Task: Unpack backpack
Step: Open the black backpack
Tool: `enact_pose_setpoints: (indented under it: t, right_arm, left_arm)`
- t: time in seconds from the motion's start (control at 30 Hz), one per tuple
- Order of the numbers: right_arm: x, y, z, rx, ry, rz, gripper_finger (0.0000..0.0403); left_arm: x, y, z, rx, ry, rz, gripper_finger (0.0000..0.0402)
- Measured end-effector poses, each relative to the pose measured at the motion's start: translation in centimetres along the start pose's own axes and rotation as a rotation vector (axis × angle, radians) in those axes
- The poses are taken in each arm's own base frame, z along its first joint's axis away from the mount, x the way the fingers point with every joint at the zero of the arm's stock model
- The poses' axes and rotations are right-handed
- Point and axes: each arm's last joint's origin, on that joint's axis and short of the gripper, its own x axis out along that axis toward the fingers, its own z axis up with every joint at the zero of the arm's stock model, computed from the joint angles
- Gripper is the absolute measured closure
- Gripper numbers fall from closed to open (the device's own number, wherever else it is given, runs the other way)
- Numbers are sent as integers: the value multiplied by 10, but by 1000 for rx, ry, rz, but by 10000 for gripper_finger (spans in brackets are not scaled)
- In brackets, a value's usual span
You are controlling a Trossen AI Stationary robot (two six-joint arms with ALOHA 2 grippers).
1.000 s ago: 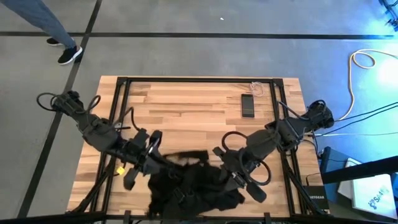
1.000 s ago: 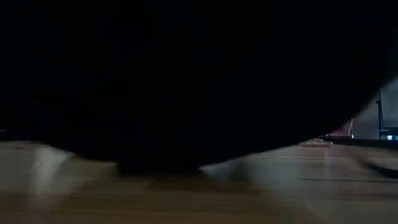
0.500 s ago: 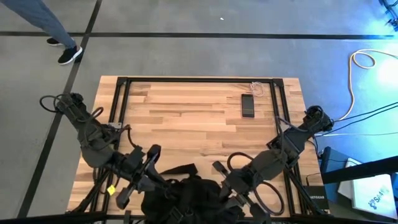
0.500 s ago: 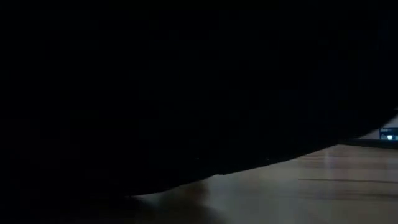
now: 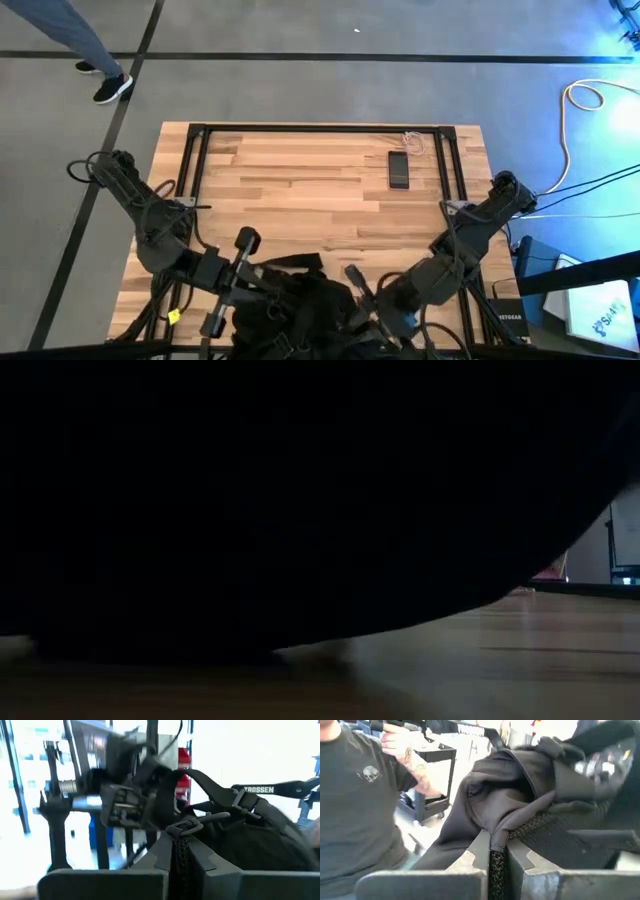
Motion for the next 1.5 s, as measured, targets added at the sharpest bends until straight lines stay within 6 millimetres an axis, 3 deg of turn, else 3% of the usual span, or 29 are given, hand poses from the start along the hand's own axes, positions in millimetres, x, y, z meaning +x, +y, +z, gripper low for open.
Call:
enact_pose_setpoints:
  t: [0.13, 0.37, 0.63, 0.77, 0.87, 1.07, 1.23, 1.5]
  right_arm:
    - [5, 11, -2, -162, -66, -42, 401]
    - [10, 4, -7, -362, -155, -186, 402]
    - [15, -24, -42, -504, -138, -588, 402]
    - [8, -46, -62, -514, -104, -837, 402]
    - [-5, -70, -72, -444, -67, -935, 402]
    - [-44, -131, -111, -211, -35, -1063, 402]
    - [-87, -174, -144, -19, -87, -1178, 403]
    - [-136, -216, -208, 276, -44, -1300, 403]
  left_arm:
    - [-1, -2, -9, 75, -93, -33, 400]
    - [-3, 2, -11, 286, -249, -22, 401]
    - [-10, 39, -37, 516, -432, 248, 401]
    - [-20, 70, -52, 539, -522, 432, 401]
    - [-22, 96, -53, 495, -452, 589, 401]
    - [-17, 158, -71, 408, -316, 794, 401]
    - [-26, 216, -81, 371, -269, 995, 401]
    - [-56, 300, -120, 202, -39, 1202, 401]
